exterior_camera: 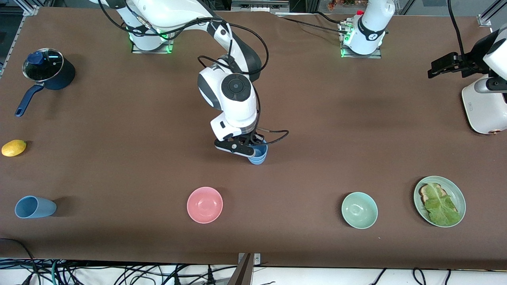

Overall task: Stack blue cups with both arms
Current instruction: 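Open the right gripper and lift away from the stacked cups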

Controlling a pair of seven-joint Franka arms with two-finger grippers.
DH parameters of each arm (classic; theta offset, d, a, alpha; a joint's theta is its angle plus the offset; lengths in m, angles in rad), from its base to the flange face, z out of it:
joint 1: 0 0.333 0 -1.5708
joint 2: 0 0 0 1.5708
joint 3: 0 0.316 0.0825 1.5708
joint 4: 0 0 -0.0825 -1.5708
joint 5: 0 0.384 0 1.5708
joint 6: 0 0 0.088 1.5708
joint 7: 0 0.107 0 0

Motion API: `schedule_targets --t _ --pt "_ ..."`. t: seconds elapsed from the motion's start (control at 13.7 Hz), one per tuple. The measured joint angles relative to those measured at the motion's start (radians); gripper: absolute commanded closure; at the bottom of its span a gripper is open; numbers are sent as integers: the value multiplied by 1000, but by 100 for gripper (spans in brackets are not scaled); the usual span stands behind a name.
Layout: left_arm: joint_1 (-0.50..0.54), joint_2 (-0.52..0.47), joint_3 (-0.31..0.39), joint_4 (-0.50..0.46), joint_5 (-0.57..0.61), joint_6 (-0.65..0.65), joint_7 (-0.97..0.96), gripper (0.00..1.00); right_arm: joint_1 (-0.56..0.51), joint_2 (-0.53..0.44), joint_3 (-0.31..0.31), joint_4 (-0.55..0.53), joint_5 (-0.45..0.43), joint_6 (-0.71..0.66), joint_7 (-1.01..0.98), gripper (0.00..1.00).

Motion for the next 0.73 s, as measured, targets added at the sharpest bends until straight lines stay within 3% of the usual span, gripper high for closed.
schedule_targets --t 0.07,0.36,0.73 --pt "0 0 0 0 0 0 0 0 0 0 0 2 0 0 0 1" --pt "0 0 1 0 0 -1 0 0 -13 -14 -2 18 0 -9 -9 0" --pt "0 0 0 0 0 -1 0 0 -130 -120 -2 27 4 -191 -254 0"
